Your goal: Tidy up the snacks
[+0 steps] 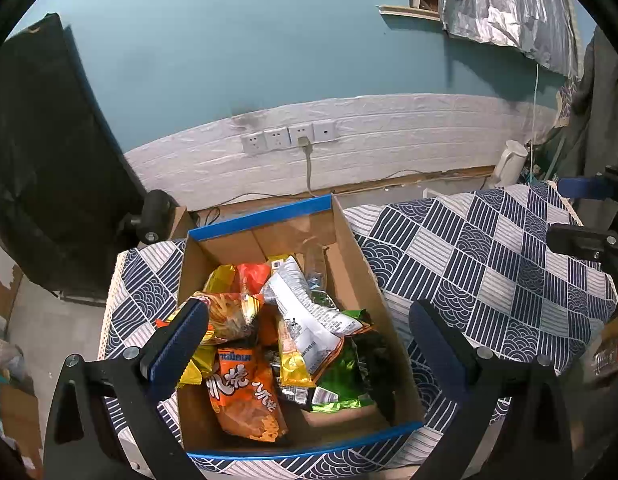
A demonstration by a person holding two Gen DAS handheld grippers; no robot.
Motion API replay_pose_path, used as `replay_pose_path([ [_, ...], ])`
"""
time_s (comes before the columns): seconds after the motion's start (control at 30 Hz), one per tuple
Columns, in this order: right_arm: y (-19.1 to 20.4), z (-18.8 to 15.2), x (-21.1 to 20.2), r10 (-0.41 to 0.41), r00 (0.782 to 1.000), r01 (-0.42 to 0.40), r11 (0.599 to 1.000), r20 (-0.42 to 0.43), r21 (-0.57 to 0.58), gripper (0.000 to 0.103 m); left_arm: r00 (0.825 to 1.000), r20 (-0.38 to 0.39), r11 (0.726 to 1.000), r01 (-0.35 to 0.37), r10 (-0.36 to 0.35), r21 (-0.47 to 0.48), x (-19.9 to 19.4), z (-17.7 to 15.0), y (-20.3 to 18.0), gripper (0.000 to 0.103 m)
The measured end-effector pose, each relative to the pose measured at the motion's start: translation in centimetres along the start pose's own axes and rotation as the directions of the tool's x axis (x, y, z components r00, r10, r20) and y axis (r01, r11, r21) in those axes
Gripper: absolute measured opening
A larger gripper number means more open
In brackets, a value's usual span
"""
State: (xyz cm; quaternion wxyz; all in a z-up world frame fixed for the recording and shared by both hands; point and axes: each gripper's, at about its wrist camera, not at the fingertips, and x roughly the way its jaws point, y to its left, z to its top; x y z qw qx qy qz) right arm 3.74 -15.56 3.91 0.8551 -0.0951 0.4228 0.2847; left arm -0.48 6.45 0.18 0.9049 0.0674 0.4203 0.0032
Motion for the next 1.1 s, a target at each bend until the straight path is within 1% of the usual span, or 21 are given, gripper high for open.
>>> replay_pose_path([
  [0.2,-0.06,0.0,-0.01,0.001,1.0,-0.001,1.0,-0.001,0.0,0.08,1.0,-0.003,1.0,0.006,-0.006,0.005,-0.07,-0.08,-0.26,0.101],
  [0.73,-0.04,-0.02,-0.06,-0.001,1.0,0.001,1.0,0.001,0.0,0.08,1.0,-0.013,1.0,-0.015,0.015,0.007,0.0,-0.19,-0.15,0.101],
  [1.1,0.02,-0.02,-0.05,0.0,1.0,0.0,1.0,0.002,-0.001,0.08,1.0,-0.018,1.0,-0.005,0.005,0.019,0.06,-0.37,-0.58,0.101],
])
